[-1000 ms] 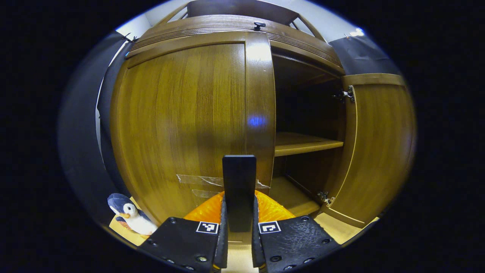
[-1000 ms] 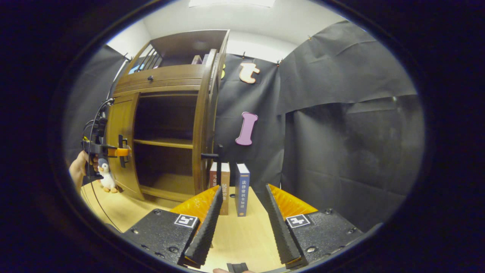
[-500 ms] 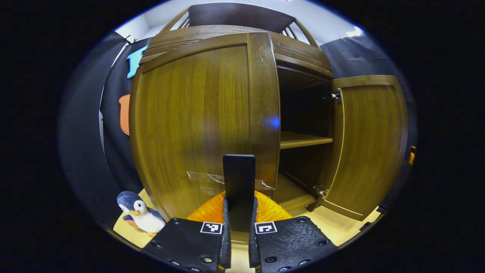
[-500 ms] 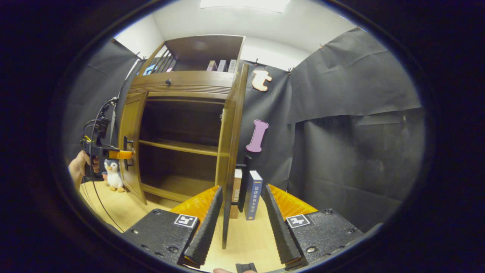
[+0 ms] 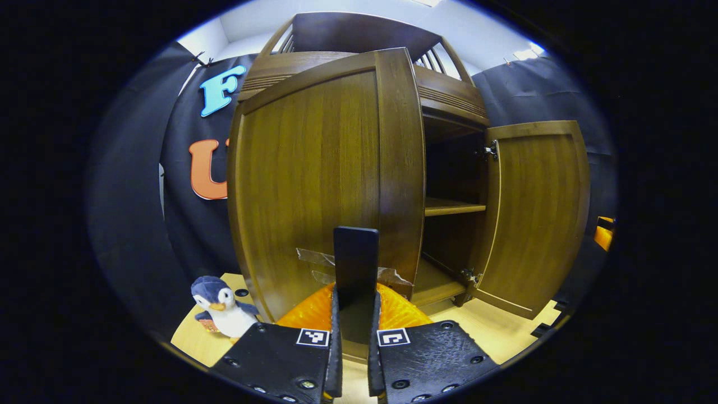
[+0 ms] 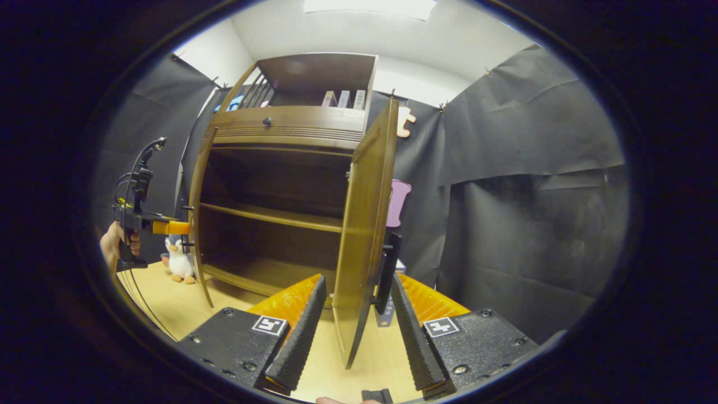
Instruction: Open the right door of the double-door shoe cabinet with the right hand, and open the left door with the left hand.
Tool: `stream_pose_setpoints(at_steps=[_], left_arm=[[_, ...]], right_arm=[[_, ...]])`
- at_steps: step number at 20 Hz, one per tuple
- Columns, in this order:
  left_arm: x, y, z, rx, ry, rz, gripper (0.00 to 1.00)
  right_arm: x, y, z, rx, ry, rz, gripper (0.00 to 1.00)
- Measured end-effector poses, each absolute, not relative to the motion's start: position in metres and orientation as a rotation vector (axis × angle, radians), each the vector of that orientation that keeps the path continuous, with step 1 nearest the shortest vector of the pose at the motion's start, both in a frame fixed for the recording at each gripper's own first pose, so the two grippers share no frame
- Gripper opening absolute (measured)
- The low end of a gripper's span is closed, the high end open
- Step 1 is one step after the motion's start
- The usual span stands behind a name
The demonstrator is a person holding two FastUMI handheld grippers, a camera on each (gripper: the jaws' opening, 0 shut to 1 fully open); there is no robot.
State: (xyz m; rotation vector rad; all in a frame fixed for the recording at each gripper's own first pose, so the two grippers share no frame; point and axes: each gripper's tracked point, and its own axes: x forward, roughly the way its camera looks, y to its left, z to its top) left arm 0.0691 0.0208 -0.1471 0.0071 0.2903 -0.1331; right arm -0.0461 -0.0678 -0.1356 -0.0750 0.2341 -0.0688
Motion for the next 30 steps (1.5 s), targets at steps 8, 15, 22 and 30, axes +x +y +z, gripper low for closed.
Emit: stream_pose_setpoints(at_steps=[8, 15, 22, 30], left_arm=[[0.038, 0.056, -0.14, 0.032, 0.298, -0.067, 0.16], [0.017, 0.084, -0.143, 0.072, 0.305, 0.018, 0.16], [-0.001, 0.12, -0.129, 0.077, 0.277, 0.092, 0.16], [-0.012, 0.158, -0.136, 0.054, 0.303, 0.134, 0.24]], right_arm=[[-0.037, -0.037, -0.128, -0.074, 0.215, 0.001, 0.75], [-0.036, -0.028, -0.128, -0.074, 0.208, 0.021, 0.75], [-0.032, -0.014, -0.129, -0.047, 0.205, 0.045, 0.75], [-0.022, -0.007, -0.135, -0.039, 0.214, 0.059, 0.75]])
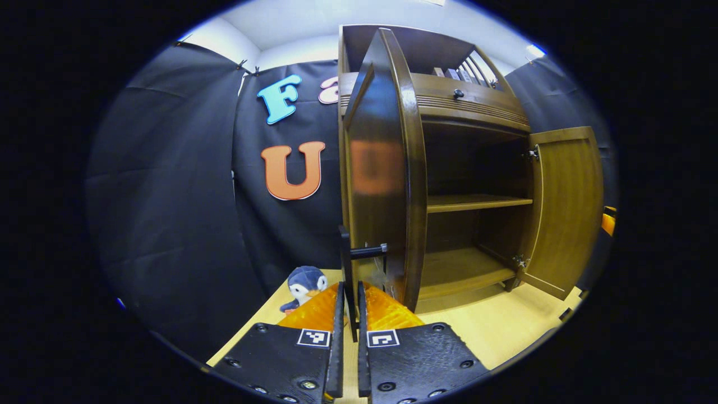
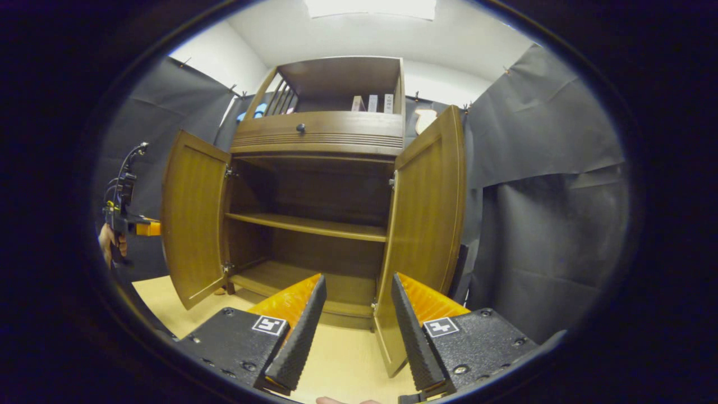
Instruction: Open the right door of the double-door shoe cabinet with the right hand, and open the left door with the left hand.
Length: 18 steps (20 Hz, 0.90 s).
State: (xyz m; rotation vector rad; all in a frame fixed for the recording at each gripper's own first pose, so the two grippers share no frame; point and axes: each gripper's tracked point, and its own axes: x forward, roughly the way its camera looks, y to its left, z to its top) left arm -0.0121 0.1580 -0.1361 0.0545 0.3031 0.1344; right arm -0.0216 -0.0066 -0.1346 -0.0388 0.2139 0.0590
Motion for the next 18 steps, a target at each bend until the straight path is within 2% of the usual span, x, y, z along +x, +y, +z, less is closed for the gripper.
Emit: stream_pose_setpoints(at_steps=[1, 18], left_arm=[[-0.014, 0.162, -0.136, 0.048, 0.303, 0.135, 0.1], [-0.044, 0.235, -0.129, -0.033, 0.25, 0.2, 0.1]], right_arm=[[-0.021, -0.007, -0.134, -0.041, 0.214, 0.059, 0.75], [-0.015, 0.013, -0.127, -0.057, 0.204, 0.076, 0.75]])
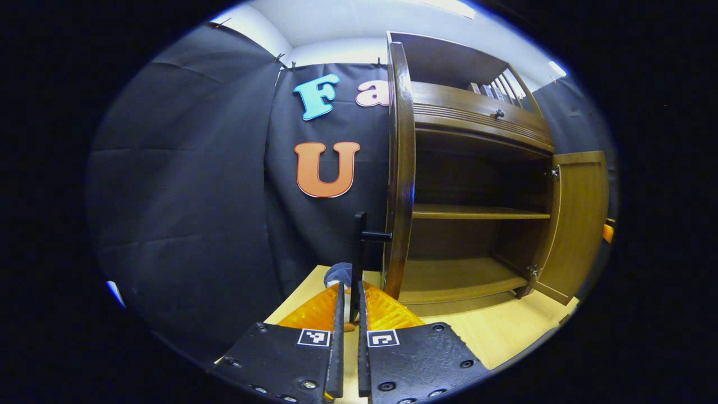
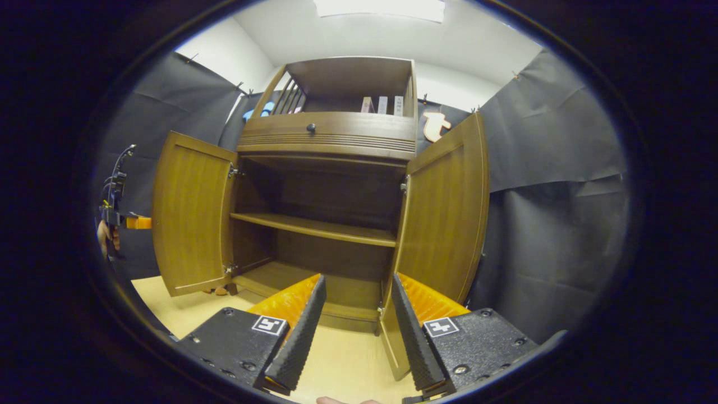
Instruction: Open the right door of the double-door shoe cabinet with the right hand, and open the left door with the left hand.
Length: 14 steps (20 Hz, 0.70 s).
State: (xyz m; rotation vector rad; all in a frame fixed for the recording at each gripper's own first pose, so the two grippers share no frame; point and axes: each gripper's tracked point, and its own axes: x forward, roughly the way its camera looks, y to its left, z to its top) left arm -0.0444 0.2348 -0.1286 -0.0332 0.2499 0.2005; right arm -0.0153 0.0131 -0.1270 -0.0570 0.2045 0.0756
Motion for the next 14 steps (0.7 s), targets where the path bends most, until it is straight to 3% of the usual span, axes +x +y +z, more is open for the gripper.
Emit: stream_pose_setpoints(at_steps=[6, 9, 10, 12, 13, 14], left_arm=[[-0.058, 0.229, -0.094, 0.003, 0.192, 0.213, 0.1], [-0.066, 0.215, -0.078, 0.024, 0.186, 0.205, 0.1], [-0.066, 0.209, -0.073, 0.033, 0.183, 0.199, 0.1], [-0.066, 0.189, -0.063, 0.048, 0.175, 0.172, 0.14], [-0.063, 0.177, -0.059, 0.052, 0.171, 0.154, 0.28], [-0.062, 0.165, -0.056, 0.058, 0.17, 0.138, 0.34]], right_arm=[[-0.017, 0.01, -0.112, -0.035, 0.185, 0.057, 0.75], [-0.017, 0.005, -0.097, -0.008, 0.172, 0.041, 0.78], [-0.017, 0.002, -0.094, 0.002, 0.168, 0.036, 0.84], [-0.017, -0.002, -0.087, 0.022, 0.162, 0.027, 0.8], [-0.017, -0.004, -0.084, 0.028, 0.159, 0.02, 0.84], [-0.016, -0.006, -0.081, 0.035, 0.159, 0.014, 0.85]])
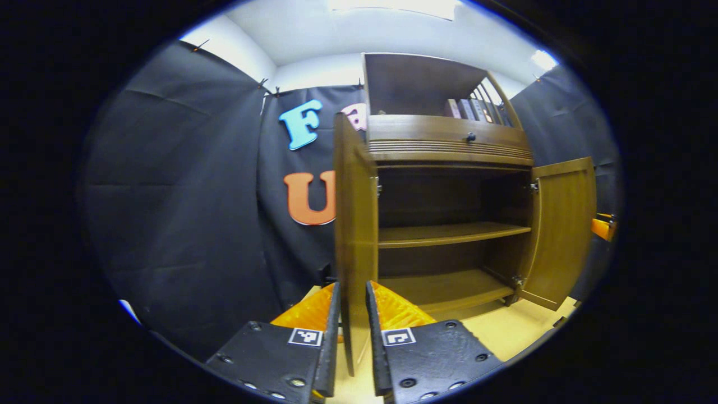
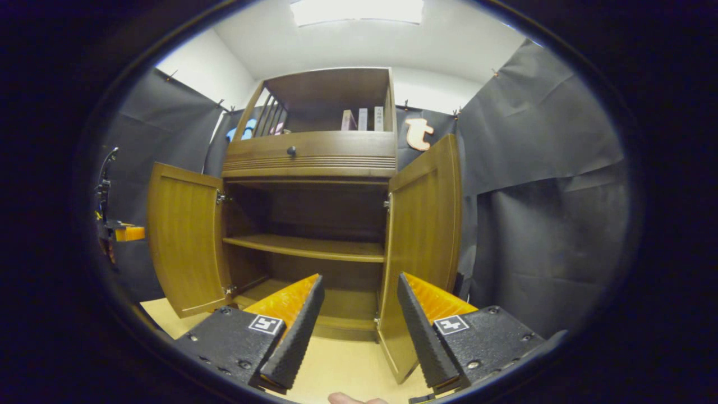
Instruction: Open the right door of the double-door shoe cabinet with the right hand, and open the left door with the left hand.
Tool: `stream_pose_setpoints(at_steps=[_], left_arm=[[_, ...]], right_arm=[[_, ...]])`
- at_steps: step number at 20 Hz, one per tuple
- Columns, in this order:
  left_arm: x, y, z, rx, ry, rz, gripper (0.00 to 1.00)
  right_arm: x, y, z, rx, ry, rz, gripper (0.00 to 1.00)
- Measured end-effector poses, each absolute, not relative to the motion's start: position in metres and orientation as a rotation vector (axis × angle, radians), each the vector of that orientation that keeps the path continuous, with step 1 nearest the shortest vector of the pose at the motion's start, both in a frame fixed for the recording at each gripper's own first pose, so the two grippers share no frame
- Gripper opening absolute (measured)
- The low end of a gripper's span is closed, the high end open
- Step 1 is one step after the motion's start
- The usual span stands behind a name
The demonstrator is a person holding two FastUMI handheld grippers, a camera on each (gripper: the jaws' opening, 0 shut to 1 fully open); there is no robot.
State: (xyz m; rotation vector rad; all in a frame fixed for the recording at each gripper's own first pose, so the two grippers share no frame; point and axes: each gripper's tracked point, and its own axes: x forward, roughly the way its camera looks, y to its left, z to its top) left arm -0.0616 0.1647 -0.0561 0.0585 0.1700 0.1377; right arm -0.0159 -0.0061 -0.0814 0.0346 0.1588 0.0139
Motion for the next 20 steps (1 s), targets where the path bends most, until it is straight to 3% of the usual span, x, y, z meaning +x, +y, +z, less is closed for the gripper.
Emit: stream_pose_setpoints(at_steps=[4, 5, 9, 11, 12, 15, 16, 20], left_arm=[[-0.052, 0.122, -0.051, 0.094, 0.164, 0.097, 0.56], [-0.049, 0.111, -0.049, 0.102, 0.159, 0.087, 0.83], [-0.041, 0.071, -0.043, 0.088, 0.139, 0.056, 0.89], [-0.036, 0.053, -0.045, 0.071, 0.142, 0.049, 0.85], [-0.034, 0.046, -0.047, 0.063, 0.142, 0.048, 0.94], [-0.029, 0.018, -0.053, 0.008, 0.149, 0.026, 1.0], [-0.026, 0.012, -0.055, 0.005, 0.157, 0.022, 0.95], [-0.02, -0.005, -0.061, 0.042, 0.162, 0.037, 0.96]], right_arm=[[-0.016, -0.007, -0.08, 0.041, 0.166, 0.012, 0.87], [-0.017, -0.006, -0.08, 0.038, 0.167, 0.015, 0.87], [-0.017, -0.001, -0.076, 0.018, 0.161, 0.024, 0.88], [-0.017, 0.001, -0.077, 0.019, 0.16, 0.029, 0.88], [-0.017, 0.004, -0.078, 0.021, 0.162, 0.037, 0.88], [-0.018, 0.007, -0.081, 0.017, 0.163, 0.048, 0.88], [-0.018, 0.007, -0.082, 0.018, 0.163, 0.044, 0.88], [-0.016, 0.007, -0.09, 0.035, 0.166, 0.037, 0.88]])
